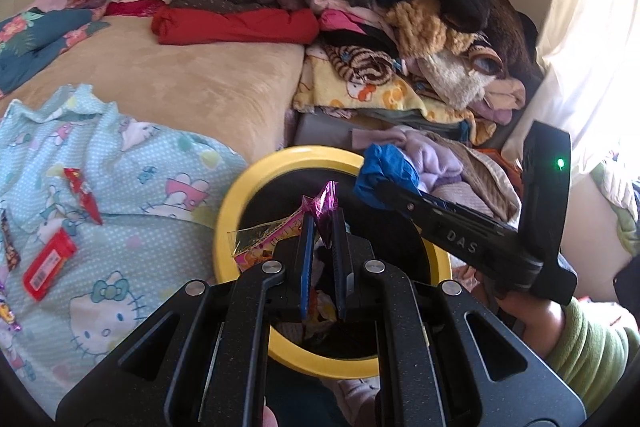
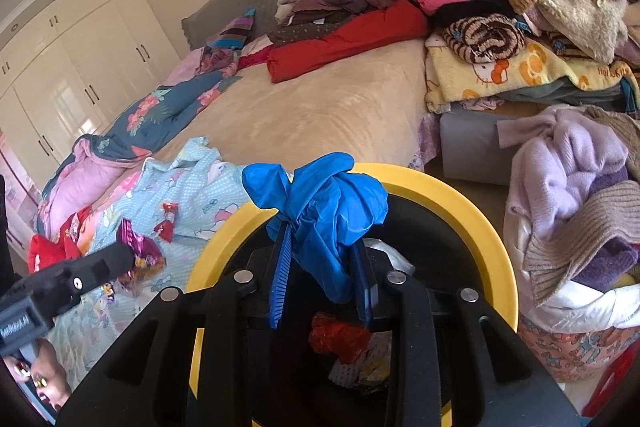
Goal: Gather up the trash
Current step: 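Open both grippers to drop the wrapper and glove into the bin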
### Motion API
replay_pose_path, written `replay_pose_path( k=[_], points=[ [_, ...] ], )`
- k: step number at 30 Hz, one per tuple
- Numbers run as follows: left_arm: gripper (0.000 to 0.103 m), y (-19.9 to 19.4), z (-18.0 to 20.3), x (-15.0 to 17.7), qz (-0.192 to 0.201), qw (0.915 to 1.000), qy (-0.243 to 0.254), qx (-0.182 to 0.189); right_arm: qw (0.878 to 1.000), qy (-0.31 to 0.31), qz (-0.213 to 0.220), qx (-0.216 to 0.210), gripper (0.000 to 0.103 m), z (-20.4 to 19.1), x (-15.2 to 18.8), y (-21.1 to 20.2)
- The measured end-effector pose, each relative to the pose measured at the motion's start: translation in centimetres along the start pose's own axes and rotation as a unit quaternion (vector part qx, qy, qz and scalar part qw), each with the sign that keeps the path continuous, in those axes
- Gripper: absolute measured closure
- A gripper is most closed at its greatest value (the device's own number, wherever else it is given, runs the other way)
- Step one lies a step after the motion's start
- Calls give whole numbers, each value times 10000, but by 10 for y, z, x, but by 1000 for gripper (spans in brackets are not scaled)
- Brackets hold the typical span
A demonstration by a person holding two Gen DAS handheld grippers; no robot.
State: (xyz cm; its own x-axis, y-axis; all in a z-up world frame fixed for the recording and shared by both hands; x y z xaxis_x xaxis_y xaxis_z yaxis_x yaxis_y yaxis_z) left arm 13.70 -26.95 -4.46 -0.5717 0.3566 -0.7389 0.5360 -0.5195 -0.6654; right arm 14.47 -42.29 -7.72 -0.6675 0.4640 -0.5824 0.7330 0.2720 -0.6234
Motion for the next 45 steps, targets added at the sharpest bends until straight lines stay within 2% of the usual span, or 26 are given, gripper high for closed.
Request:
replay_pose_path(
  k=[14, 19, 20, 21, 24, 25, 27, 28, 30, 31, 34, 45],
  points=[
    [97, 46, 22, 18, -502, 9978, 194, 396, 9997, 193, -124, 103, 75, 20, 1, 8],
    [97, 52, 18, 20, -570, 9976, 164, 354, 9995, 263, -54, 194, 60, 25, -1, 8],
    [92, 52, 17, 21, -571, 9977, 160, 321, 9994, 278, -38, 212, 56, 26, -1, 8],
    [82, 52, 15, 21, -566, 9979, 149, 285, 9993, 292, -15, 231, 51, 28, -2, 7],
    [62, 46, 10, 20, -477, 9986, 92, 227, 9992, 315, 34, 256, 44, 30, -3, 6],
    [57, 44, 9, 20, -436, 9988, 78, 183, 9991, 323, 60, 261, 39, 29, -3, 5],
    [41, 38, 4, 18, -343, 9994, 52, 84, 9991, 324, 137, 250, 33, 28, -5, 3],
    [38, 35, 2, 17, -291, 9996, 31, 38, 9991, 311, 173, 248, 32, 27, -5, 1],
    [18, 27, -5, 16, -196, 9997, -30, -122, 9990, 301, 224, 242, 29, 26, -6, -1],
    [14, 25, -7, 15, -153, 9997, -58, -164, 9989, 302, 261, 241, 27, 25, -6, -2],
    [11, 14, -17, 13, -19, 9993, -150, -329, 9989, 271, 301, 233, 24, 20, -5, -5],
    [11, -29, -55, 13, 464, 9935, -472, -924, 9992, -105, 390, 39, 17, -23, 5, -14]
  ],
)
Point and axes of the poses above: each gripper's, at about its wrist camera, not at the fingertips, and y roughly the way its jaws point, z to its right, x to its underside, the point moved 6 cm from there along y, roughly the way its jaws point, and after that the axes turned 14 degrees about y, right-handed, at the moved point
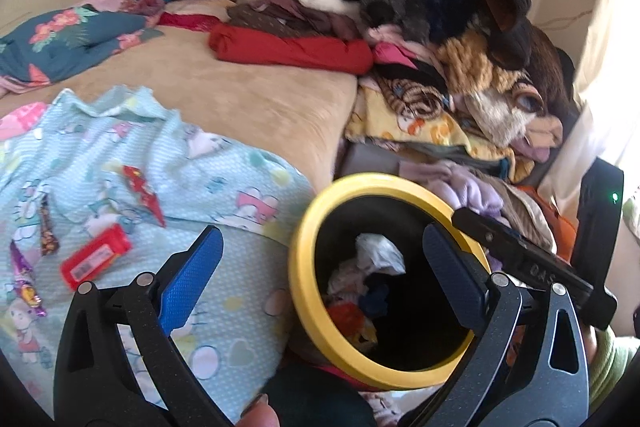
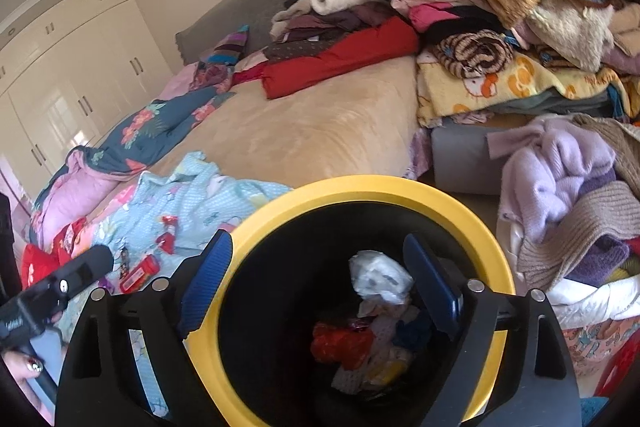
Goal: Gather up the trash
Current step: 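Open both grippers to drop the wrapper and glove into the bin, then move both tools back over the remaining trash on the bed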
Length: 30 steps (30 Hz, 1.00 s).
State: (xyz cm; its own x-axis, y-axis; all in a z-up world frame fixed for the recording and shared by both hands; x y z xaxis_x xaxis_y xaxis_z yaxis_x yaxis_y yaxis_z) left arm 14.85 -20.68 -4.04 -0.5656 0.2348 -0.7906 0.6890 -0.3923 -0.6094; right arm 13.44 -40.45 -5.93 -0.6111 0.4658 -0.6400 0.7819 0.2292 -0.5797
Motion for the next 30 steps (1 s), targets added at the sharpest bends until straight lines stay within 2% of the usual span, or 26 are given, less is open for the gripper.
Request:
replay_pose_path(
  k=[13, 30],
  points=[
    [11, -31, -53, 3, 310, 9973, -530, -393, 9989, -413, -151, -190, 15, -45, 14, 4],
    [11, -64, -122, 18, 565, 9885, -1112, -854, 9909, -1083, -593, -539, 14, -132, 53, 34]
  ],
)
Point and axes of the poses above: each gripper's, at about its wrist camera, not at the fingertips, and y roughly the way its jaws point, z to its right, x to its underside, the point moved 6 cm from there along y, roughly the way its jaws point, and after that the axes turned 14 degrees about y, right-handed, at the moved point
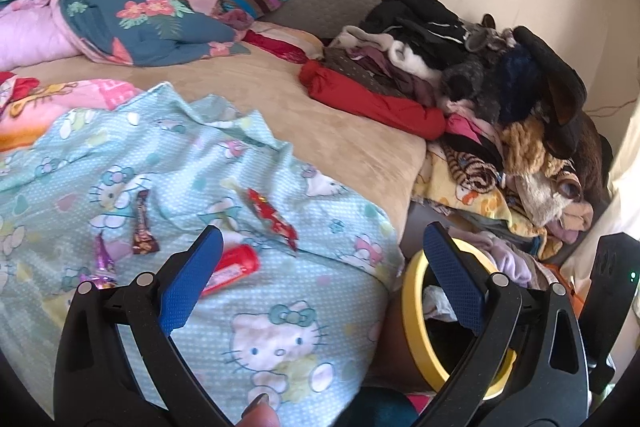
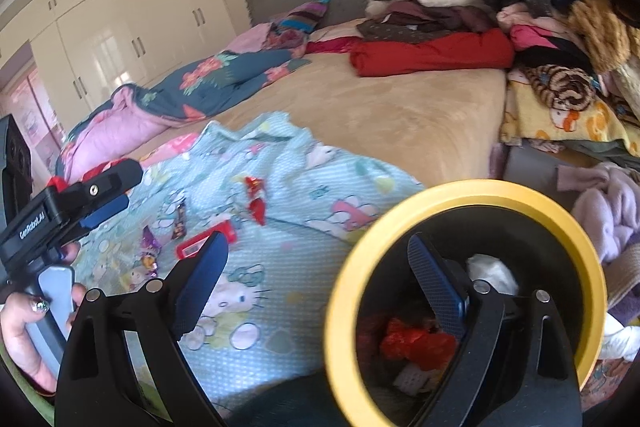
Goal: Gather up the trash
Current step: 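Move both tools back over the remaining trash on the bed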
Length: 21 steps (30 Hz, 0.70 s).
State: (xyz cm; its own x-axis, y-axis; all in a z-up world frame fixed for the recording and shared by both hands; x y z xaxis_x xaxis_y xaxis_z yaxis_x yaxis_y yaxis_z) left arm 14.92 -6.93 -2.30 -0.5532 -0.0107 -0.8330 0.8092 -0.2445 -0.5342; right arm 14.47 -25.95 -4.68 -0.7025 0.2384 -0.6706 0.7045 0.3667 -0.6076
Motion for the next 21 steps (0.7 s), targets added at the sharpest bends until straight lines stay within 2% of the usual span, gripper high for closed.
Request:
replay_pose_path(
  k=[11, 21],
  points=[
    [11, -15, -70, 11, -16, 9973, -438, -595, 9981, -380, -452, -159, 13, -60, 21, 49],
    [11, -12, -146, 41, -372, 9863, -894, -1333, 9948, -550, -845, -144, 13, -93, 40, 96]
  ],
)
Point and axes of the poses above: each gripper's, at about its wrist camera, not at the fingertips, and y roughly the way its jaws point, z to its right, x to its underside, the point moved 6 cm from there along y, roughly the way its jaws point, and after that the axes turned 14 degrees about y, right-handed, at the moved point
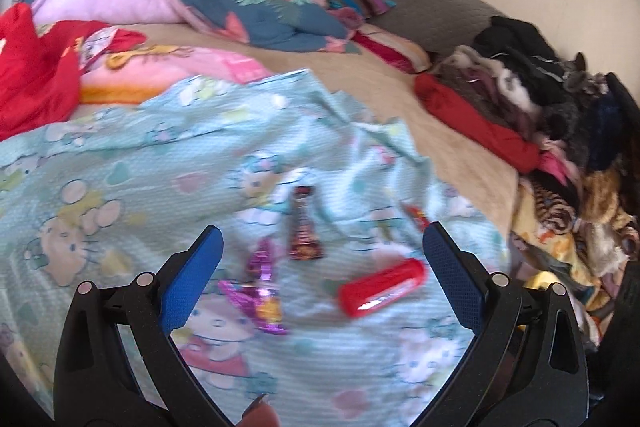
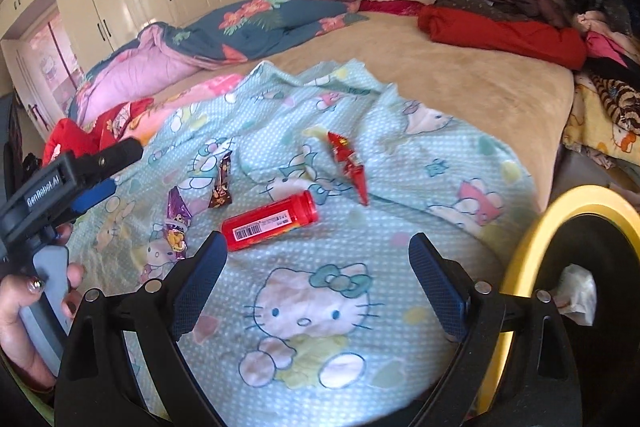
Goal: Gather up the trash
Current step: 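Move both tools back over the remaining trash on the bed, then grasp the purple candy wrapper with the left gripper while the right grasps the red bottle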
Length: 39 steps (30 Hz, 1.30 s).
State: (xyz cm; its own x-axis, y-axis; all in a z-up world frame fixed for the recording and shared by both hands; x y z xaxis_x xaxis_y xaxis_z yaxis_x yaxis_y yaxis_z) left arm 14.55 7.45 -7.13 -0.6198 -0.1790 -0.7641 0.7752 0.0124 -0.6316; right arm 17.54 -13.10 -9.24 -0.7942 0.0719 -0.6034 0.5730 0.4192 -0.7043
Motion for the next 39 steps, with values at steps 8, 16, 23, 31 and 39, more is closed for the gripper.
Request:
replay_pose_path(
  k=[8, 16, 23, 31, 39],
  points=[
    [41, 19, -29, 20, -406, 9989, -244, 3, 9995, 126, -280, 21, 13, -11, -4, 41],
    [66, 40, -33, 43, -806, 9959, -341, 247, 9976, 315, -609, 25, 16, -13, -6, 76],
    [68, 54, -33, 59, -1027, 9937, -329, 304, 9922, 649, -1062, -30, 24, -12, -2, 107],
    [71, 65, -38, 74, -1192, 9912, -439, 360, 9857, 1040, -1311, -210, 38, -11, -7, 124],
    [74, 66, -38, 74, -1180, 9916, -397, 342, 9823, 1074, -1315, -788, 59, -11, -5, 101]
  ],
)
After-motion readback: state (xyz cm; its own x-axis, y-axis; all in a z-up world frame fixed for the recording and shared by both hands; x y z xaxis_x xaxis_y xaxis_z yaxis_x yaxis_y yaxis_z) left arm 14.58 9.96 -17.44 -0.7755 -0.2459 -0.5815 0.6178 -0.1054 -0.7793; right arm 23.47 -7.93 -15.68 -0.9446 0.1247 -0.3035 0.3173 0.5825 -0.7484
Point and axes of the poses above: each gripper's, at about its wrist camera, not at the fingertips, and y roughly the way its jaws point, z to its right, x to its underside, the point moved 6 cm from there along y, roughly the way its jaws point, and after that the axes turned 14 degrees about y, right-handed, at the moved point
